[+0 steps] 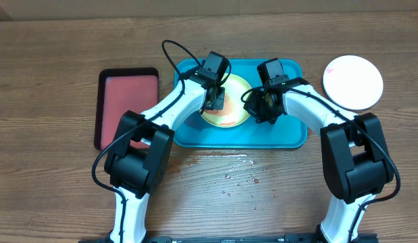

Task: Clean dirty plates on tray and stack at the side
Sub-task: 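Scrub the yellow plate with the sponge while the right gripper holds its rim, then keep scrubbing the yellow plate center with the sponge in the left gripper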

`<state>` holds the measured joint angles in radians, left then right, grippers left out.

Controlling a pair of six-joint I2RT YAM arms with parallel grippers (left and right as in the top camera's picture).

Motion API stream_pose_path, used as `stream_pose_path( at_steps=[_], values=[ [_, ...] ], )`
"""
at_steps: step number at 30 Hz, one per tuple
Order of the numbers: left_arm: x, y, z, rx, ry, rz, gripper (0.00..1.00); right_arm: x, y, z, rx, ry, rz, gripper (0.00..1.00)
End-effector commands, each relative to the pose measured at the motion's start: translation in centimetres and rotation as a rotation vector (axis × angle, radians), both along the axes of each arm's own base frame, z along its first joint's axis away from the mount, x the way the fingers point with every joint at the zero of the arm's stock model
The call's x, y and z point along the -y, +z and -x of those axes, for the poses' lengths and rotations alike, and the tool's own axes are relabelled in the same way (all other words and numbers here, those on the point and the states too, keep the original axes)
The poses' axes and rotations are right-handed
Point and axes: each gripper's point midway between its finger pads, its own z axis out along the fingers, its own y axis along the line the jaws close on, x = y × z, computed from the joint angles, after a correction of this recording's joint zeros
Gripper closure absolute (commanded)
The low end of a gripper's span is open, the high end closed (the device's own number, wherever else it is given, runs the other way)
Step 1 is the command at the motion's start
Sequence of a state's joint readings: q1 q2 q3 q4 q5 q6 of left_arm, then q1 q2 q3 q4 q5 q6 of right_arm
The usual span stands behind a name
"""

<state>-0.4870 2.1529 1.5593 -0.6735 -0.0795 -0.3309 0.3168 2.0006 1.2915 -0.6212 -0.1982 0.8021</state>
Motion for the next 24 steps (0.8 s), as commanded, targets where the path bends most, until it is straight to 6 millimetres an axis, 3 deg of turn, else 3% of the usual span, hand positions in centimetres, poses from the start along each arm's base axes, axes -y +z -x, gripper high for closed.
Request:
stream_pose_path(
  at_steps=[1,5,13,19,24],
  values=[
    [2.1,-2.6,4.1,-0.147,-0.113,0.053,0.96,0.1,-0.4,-0.3,0.009,-0.008,0.009,0.96],
    [4.0,-2.5,4.7,-0.137,-0.194,0.071,0.96,0.1,-0.4,-0.3,0.008,-0.008,0.009,0.96],
    [6.5,-2.6,3.2,-0.037,-0.273,0.099,0.96,0.1,-0.4,-0.2,0.007,-0.007,0.009,0.96],
    [5.7,-3.2,0.1,0.048,-0.213,0.108,0.96,0.1,-0.4,-0.1,0.0,-0.007,0.011,0.96],
    [4.1,-2.2,-3.4,0.162,-0.114,0.109,0.96,0.2,-0.5,0.0,-0.003,-0.006,0.013,0.96]
  ],
)
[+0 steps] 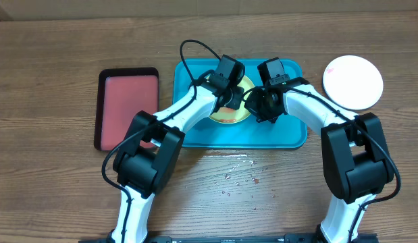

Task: Clean dirty plates on tray and stack at the side
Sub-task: 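Keep scrubbing the yellow plate center with the sponge in the left gripper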

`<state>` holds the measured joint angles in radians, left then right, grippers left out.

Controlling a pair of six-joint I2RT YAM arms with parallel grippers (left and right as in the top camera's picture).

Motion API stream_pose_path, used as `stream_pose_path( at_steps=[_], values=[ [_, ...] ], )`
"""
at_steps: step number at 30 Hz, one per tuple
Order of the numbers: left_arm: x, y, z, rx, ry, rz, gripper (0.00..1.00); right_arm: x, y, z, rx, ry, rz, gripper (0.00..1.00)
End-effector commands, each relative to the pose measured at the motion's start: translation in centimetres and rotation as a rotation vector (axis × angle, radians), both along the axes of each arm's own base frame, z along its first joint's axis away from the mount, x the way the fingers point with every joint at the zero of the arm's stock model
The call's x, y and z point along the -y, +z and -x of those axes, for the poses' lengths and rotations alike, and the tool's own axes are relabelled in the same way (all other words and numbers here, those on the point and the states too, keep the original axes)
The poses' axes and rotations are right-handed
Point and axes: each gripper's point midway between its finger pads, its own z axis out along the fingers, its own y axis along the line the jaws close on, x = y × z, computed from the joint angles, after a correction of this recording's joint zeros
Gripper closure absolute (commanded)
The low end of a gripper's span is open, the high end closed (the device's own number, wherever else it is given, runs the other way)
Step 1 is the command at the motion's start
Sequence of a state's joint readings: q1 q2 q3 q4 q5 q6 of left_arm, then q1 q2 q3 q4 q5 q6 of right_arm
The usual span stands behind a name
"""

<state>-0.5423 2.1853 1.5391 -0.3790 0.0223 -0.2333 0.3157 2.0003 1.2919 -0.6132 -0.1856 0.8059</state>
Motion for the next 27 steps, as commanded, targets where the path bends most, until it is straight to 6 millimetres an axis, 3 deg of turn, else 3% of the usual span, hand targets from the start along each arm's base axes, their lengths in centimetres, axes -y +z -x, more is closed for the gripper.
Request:
stream_pose_path(
  at_steps=[1,5,9,17,27],
  values=[
    [-2.9,-2.6,-1.3,-0.007,0.09,-0.039,0.96,0.0,-0.5,0.3,-0.014,0.002,0.005,0.96],
    [-4.2,-2.3,-2.5,0.009,0.136,-0.019,0.96,0.0,-0.5,0.3,-0.014,0.002,0.005,0.96],
    [-5.5,-3.0,-1.9,-0.038,0.153,-0.046,0.96,0.0,-0.5,0.3,-0.014,0.002,0.005,0.96],
    [-7.0,-4.5,2.8,-0.228,0.128,-0.141,0.96,0.0,-0.5,0.3,-0.013,0.005,0.006,0.96],
    [-4.4,-4.5,8.6,-0.456,0.01,-0.056,0.96,0.0,-0.5,0.2,-0.007,0.003,0.007,0.96]
  ],
)
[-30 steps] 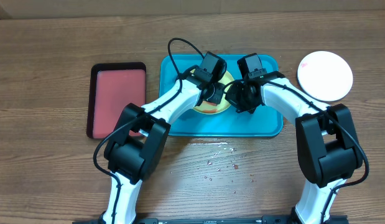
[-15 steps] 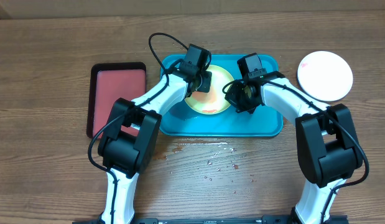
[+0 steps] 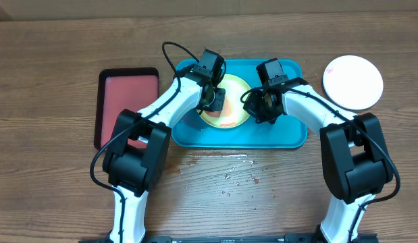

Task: Clean dirty plates on tray and stack at the side
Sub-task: 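Keep scrubbing the yellow plate center with the sponge in the left gripper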

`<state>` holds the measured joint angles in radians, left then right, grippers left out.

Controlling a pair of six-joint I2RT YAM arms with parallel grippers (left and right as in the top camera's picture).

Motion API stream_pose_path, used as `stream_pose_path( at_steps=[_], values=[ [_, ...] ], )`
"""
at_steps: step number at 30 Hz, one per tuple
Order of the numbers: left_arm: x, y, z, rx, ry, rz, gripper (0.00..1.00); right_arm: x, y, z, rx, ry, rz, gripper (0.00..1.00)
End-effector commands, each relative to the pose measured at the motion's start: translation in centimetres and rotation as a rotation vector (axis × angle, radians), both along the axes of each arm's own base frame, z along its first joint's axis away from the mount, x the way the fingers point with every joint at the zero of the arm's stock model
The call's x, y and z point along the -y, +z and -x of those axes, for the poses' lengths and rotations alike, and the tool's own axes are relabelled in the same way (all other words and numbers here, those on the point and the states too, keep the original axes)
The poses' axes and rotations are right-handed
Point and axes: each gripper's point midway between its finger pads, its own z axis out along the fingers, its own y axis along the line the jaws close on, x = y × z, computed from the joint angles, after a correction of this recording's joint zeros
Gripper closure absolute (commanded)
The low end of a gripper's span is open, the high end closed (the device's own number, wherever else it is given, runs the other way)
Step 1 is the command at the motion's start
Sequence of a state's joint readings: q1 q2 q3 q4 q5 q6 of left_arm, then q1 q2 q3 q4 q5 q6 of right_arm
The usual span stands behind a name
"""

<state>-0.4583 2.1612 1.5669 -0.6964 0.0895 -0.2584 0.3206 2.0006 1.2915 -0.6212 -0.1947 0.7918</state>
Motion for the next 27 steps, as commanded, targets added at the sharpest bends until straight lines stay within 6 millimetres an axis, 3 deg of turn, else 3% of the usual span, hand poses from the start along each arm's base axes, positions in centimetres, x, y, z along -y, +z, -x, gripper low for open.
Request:
stream_pose_path(
  at_steps=[1,6,12,20,27],
  values=[
    [1.4,-3.5,5.1,-0.194,-0.067,0.03,0.96,0.3,-0.4,-0.2,0.0,-0.018,0.01,0.96],
    [3.9,-3.2,5.0,-0.153,-0.115,0.079,0.96,0.3,-0.4,-0.2,0.002,-0.018,0.009,0.96],
    [6.6,-2.5,3.3,-0.033,-0.154,0.126,0.96,0.3,-0.4,-0.2,0.001,-0.018,0.009,0.96],
    [4.1,-2.1,-1.1,0.138,-0.029,0.006,0.96,0.3,-0.4,-0.1,-0.002,-0.017,0.01,0.96],
    [2.1,-0.7,-5.2,0.264,0.051,0.024,0.96,0.3,-0.5,0.0,-0.005,-0.017,0.011,0.96]
  ],
)
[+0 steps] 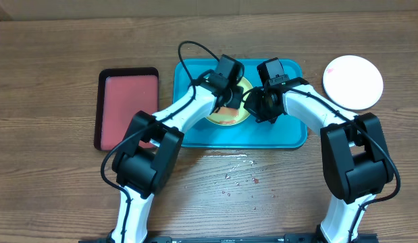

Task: Clean dirty plates on tray and stack at the side
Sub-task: 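Keep scrubbing the yellow plate center with the sponge in the left gripper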

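A yellow plate (224,119) lies in the middle of the blue tray (290,133). My left gripper (228,101) is over the plate's centre, shut on a reddish-brown sponge (227,110) that presses on the plate. At the plate's right rim my right gripper (252,103) appears shut on the edge, though its fingertips are hidden under the wrist. Much of the plate is covered by the two arms.
A white plate (352,82) sits on the table to the right of the tray. A black tray with a red pad (127,108) lies to the left. Droplets and crumbs (237,174) speckle the wood in front of the blue tray.
My left gripper with the sponge has moved right, from the plate's left part to its centre. The right gripper and the plate have stayed in place.
The left gripper held the sponge on the plate's left part, then at its centre, then at the left again, and now at the centre. All the while the right gripper stayed at the plate's right rim. The white plate has not moved.
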`<state>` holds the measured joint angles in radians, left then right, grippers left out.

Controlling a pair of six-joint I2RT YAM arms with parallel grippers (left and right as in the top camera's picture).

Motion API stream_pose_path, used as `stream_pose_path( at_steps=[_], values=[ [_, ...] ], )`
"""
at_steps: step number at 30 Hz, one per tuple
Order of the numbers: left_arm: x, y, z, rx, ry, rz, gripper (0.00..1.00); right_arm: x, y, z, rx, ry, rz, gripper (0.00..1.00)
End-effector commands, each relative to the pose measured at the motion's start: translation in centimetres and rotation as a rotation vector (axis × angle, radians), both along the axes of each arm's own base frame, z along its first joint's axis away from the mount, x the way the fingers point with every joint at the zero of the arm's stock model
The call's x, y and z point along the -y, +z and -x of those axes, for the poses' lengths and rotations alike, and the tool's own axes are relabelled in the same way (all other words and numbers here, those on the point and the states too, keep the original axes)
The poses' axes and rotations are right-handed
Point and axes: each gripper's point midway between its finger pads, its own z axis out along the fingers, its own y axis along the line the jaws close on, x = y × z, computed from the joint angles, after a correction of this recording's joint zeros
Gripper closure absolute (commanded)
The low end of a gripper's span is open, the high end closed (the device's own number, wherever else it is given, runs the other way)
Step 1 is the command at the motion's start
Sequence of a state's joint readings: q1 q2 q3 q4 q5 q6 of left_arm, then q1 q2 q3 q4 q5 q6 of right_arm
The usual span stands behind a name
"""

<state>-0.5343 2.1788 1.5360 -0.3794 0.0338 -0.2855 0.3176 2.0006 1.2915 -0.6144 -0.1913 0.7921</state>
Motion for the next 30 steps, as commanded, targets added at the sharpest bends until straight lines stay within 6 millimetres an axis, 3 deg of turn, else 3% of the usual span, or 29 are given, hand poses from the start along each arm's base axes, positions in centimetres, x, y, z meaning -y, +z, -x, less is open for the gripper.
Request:
stream_pose_path(
  at_steps=[1,5,8,18,23,25,28,30],
  values=[
    [-3.4,-1.7,-2.0,0.022,0.096,-0.048,0.96,0.2,-0.5,0.2,-0.013,-0.012,0.011,0.96],
    [-4.5,-1.0,-3.8,0.07,0.13,-0.021,0.96,0.2,-0.5,0.2,-0.015,-0.012,0.012,0.96],
    [-5.5,-1.4,-3.6,0.041,0.143,-0.032,0.96,0.2,-0.5,0.3,-0.016,-0.013,0.012,0.96],
    [-8.6,-4.6,3.9,-0.278,0.126,-0.189,0.96,0.2,-0.5,0.2,-0.015,-0.013,0.012,0.96],
    [-7.3,-4.4,7.2,-0.428,0.072,-0.113,0.96,0.2,-0.5,0.1,-0.011,-0.013,0.01,0.96],
    [-6.4,-3.8,7.7,-0.453,0.047,-0.062,0.96,0.1,-0.4,0.0,-0.006,-0.013,0.009,0.96],
    [-5.3,-2.1,7.0,-0.423,0.008,-0.013,0.96,0.1,-0.4,0.0,-0.004,-0.013,0.008,0.96],
    [-4.7,0.2,5.6,-0.358,-0.01,0.01,0.96,0.1,-0.4,0.0,-0.005,-0.013,0.008,0.96]
  ],
)
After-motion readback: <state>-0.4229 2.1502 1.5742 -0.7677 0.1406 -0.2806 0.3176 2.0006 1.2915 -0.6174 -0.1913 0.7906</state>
